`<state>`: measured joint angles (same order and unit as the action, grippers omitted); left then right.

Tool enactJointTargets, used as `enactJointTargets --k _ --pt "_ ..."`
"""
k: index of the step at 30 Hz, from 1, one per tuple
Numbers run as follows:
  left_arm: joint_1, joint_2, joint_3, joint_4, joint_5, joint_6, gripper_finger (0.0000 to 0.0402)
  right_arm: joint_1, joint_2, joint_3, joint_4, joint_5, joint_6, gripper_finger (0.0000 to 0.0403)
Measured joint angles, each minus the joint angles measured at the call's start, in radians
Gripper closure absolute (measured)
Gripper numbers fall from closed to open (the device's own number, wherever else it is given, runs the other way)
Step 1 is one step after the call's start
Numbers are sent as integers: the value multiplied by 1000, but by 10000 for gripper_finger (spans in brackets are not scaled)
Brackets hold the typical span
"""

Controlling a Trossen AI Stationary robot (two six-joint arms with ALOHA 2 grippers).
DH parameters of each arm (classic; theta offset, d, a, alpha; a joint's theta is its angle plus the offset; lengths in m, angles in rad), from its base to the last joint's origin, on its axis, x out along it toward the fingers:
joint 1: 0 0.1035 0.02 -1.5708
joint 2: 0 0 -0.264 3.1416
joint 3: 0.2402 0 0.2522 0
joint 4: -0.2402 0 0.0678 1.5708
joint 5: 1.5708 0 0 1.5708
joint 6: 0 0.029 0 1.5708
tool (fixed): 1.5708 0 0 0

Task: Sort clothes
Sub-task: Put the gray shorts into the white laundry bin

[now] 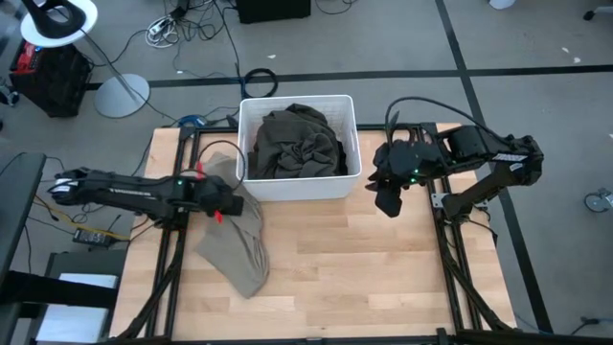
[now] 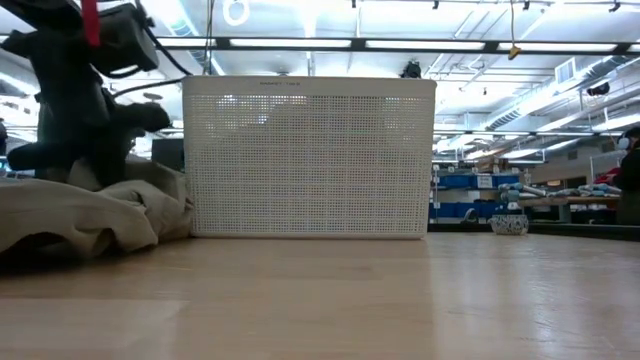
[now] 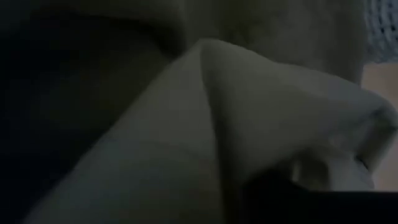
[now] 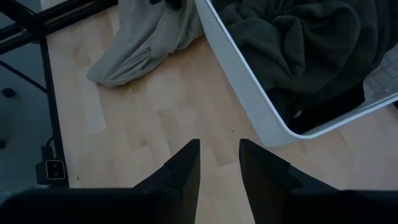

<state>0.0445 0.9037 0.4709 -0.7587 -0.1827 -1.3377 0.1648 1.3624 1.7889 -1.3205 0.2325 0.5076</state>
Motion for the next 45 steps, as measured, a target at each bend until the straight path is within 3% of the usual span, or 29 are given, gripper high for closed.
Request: enactJointTargets --k 2,8,16,31,39,45 --pt "0 26 4 23 2 18 389 7 0 0 0 0 3 290" --pt "-1 45 65 21 19 76 399 14 0 0 0 0 24 290" --pt "-62 41 297 -132 -14 180 400 20 23 -46 33 -15 18 291" --pt "-256 55 719 -363 -232 181 401 20 27 -433 445 -149 13 304" --pt "-309 141 928 -425 -296 235 401 14 27 -632 653 -153 34 312" --pt "-322 225 1115 -520 -327 267 401 14 26 -758 738 -153 80 341"
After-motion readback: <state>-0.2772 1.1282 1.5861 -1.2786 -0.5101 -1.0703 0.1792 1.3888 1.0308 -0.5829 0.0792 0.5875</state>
